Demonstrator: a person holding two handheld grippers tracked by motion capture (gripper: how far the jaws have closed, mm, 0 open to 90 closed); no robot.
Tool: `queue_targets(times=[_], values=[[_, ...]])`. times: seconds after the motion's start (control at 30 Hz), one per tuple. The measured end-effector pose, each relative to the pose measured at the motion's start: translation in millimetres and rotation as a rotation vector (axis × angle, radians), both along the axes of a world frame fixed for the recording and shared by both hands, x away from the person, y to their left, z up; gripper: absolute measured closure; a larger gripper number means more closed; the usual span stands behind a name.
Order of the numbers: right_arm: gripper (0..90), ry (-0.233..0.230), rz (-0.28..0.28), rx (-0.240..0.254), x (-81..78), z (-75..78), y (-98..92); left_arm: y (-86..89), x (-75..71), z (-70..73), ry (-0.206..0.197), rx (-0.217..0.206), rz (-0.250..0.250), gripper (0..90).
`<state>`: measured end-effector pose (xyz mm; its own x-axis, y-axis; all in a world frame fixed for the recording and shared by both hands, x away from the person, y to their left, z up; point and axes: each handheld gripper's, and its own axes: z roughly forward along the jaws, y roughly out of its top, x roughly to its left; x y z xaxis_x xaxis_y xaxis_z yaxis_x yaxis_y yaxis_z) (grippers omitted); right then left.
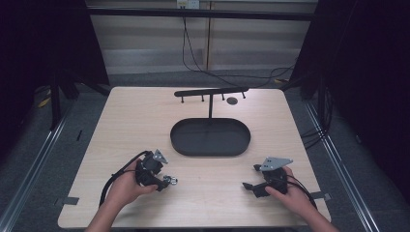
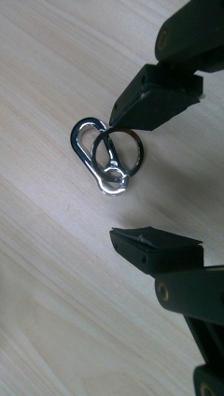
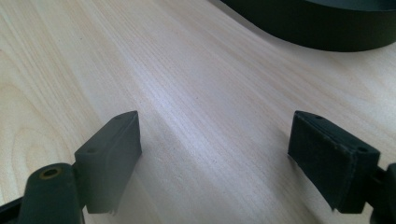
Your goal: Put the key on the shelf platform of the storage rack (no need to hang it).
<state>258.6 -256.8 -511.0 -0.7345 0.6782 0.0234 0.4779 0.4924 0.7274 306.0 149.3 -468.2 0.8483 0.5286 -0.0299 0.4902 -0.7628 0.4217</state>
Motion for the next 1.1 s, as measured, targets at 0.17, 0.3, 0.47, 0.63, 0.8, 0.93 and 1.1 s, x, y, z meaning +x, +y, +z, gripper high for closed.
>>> queue_targets(times=[0.17, 0.3, 0.47, 0.63, 0.8, 0.93, 1.1], values=[[16.9, -0.001, 0.001, 0.000, 0.0, 0.0, 0.0, -10.7, 3.0, 1.5, 0.018, 0.025, -0.046, 40.5], [16.9, 0.000, 0.001, 0.000, 0.0, 0.0, 0.0, -20.5, 4.3, 0.3, 0.035, 0.045, -0.084, 42.1], [16.9, -0.001, 0.001, 0.000, 0.0, 0.0, 0.0, -28.9, 4.2, -1.8, 0.051, 0.087, -0.107, 48.6], [16.9, 0.000, 0.000, 0.000, -0.1, 0.0, 0.0, -33.3, 3.5, -0.2, 0.075, 0.106, -0.105, 59.7], [16.9, 0.000, 0.000, 0.000, 0.0, 0.0, 0.0, -36.8, 2.2, 0.8, 0.085, 0.116, -0.082, 63.5], [16.9, -0.001, 0.000, 0.000, 0.0, 0.0, 0.0, -36.3, 2.6, 1.0, 0.119, 0.099, -0.055, 63.8], [16.9, 0.000, 0.000, 0.000, 0.0, 0.0, 0.0, -35.6, 3.5, 1.6, 0.149, 0.098, -0.029, 64.0]])
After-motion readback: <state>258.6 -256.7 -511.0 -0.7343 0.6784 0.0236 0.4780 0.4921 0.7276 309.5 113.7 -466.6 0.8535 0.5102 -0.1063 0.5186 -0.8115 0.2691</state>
